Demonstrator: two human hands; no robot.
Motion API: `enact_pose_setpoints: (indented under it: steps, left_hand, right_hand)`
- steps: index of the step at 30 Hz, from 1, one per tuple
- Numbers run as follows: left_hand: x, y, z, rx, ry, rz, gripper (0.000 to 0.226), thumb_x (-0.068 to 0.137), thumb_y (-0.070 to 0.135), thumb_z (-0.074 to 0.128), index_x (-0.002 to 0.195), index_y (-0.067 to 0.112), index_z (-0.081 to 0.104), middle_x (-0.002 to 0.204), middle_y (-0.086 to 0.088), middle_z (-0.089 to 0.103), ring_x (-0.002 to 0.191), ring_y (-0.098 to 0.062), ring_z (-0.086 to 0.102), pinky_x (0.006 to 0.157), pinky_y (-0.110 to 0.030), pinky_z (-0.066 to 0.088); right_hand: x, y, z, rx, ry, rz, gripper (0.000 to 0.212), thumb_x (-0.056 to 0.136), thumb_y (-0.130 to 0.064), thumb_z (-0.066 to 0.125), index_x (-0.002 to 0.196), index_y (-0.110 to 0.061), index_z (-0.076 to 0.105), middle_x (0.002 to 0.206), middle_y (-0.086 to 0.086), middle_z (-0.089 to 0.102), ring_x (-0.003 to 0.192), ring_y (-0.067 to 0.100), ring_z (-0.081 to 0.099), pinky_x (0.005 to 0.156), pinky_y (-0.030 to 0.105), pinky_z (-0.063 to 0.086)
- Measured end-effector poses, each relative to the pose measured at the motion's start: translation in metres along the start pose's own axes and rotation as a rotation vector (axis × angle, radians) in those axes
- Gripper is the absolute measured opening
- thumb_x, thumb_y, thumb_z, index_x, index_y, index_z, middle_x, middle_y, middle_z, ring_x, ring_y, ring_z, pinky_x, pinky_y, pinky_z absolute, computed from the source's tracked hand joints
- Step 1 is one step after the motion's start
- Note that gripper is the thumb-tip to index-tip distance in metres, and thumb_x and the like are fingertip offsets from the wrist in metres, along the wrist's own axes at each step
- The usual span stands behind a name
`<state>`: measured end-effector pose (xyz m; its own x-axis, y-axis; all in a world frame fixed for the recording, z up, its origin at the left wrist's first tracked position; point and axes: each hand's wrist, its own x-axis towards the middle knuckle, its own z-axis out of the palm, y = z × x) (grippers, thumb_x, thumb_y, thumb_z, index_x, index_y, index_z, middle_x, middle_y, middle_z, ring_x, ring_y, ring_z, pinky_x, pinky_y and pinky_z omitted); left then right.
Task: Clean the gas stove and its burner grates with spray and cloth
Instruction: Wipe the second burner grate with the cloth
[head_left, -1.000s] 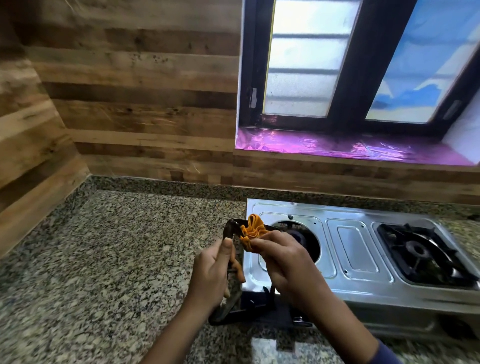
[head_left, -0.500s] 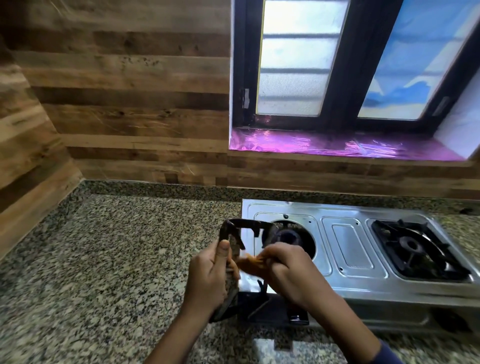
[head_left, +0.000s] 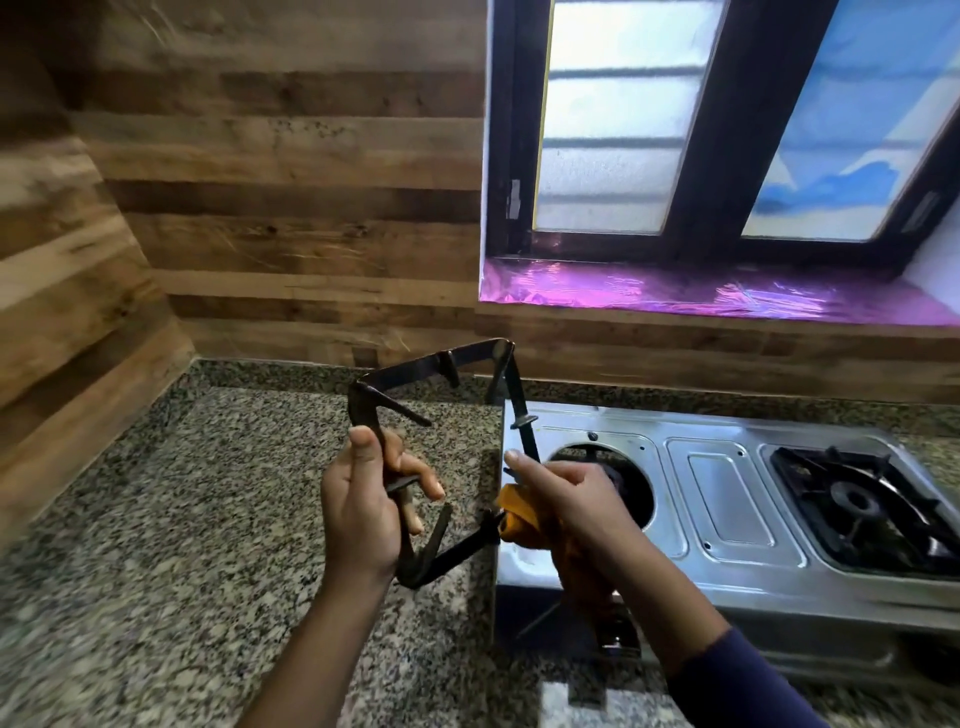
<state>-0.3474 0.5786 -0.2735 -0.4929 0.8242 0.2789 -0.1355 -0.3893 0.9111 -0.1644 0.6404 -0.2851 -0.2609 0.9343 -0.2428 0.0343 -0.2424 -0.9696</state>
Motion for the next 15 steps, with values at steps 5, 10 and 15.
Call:
enact_pose_setpoints:
  steps: [5, 10, 15]
  left_hand:
    - [-0.01, -0.004, -0.009, -0.024, 0.033, 0.008, 0.07, 0.078, 0.081, 0.046, 0.087, 0.011, 0.055, 0.069, -0.012, 0.067, 0.049, -0.023, 0.06, 0.042, -0.028, 0.049]
    - [-0.015, -0.003, -0.024, 0.012, 0.048, -0.111, 0.082, 0.068, 0.091, 0.039, 0.128, 0.036, 0.055, 0.111, -0.009, 0.071, 0.079, -0.036, 0.072, 0.068, -0.039, 0.06]
    - [-0.007, 0.011, -0.034, 0.117, 0.114, -0.091, 0.047, 0.084, 0.067, 0.049, 0.107, 0.031, 0.068, 0.102, -0.01, 0.074, 0.083, -0.034, 0.073, 0.07, -0.035, 0.061]
  right_hand:
    - [0.02, -0.017, -0.002, -0.34, 0.193, -0.159, 0.045, 0.067, -0.061, 0.075, 0.074, -0.017, 0.073, 0.063, 0.012, 0.068, 0.057, 0.035, 0.065, 0.057, 0.056, 0.055]
    - [0.025, -0.052, -0.005, -0.643, 0.397, -0.455, 0.029, 0.067, -0.058, 0.071, 0.071, -0.029, 0.07, 0.058, -0.007, 0.063, 0.06, 0.01, 0.061, 0.055, 0.035, 0.047]
    - [0.03, -0.081, -0.003, -0.839, 0.426, -0.55, 0.03, 0.065, -0.061, 0.071, 0.071, -0.031, 0.069, 0.061, -0.01, 0.061, 0.065, 0.011, 0.059, 0.054, 0.026, 0.035]
